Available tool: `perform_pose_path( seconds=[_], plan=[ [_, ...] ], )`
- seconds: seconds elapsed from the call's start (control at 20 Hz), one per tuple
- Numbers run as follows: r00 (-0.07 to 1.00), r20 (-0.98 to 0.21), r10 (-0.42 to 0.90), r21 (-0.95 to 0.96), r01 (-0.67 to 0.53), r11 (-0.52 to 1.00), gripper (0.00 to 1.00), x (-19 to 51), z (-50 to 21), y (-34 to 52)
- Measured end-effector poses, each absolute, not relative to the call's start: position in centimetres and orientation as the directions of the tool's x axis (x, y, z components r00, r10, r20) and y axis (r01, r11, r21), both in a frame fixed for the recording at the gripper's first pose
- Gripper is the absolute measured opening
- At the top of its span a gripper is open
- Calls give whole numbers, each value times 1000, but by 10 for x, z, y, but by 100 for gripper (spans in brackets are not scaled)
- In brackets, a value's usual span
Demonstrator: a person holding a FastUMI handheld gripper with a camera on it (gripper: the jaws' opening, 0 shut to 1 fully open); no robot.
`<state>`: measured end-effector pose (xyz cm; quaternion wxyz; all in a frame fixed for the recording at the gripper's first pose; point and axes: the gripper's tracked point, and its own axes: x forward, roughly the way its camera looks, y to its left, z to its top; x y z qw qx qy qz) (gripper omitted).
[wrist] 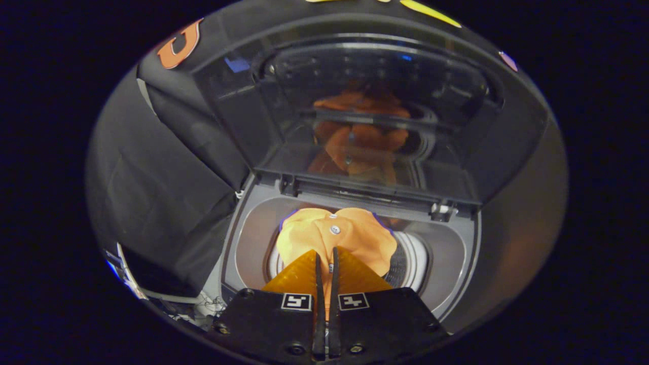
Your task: Put the clothes into the washing machine and then close the washing machine lid.
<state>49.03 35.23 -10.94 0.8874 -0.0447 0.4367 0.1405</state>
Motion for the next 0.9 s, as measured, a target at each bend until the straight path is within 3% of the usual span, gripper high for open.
perform_pose_path(
  seconds=[0.6,0.65,0.8,0.9],
  plan=[
    [552,-816,175,77,-196,977,7,491,-151,342],
    [548,-820,164,76,-180,981,13,492,-152,342],
    [555,-819,145,62,-166,984,92,492,-149,335],
    [567,-811,143,57,-167,984,89,488,-144,333]
  ],
)
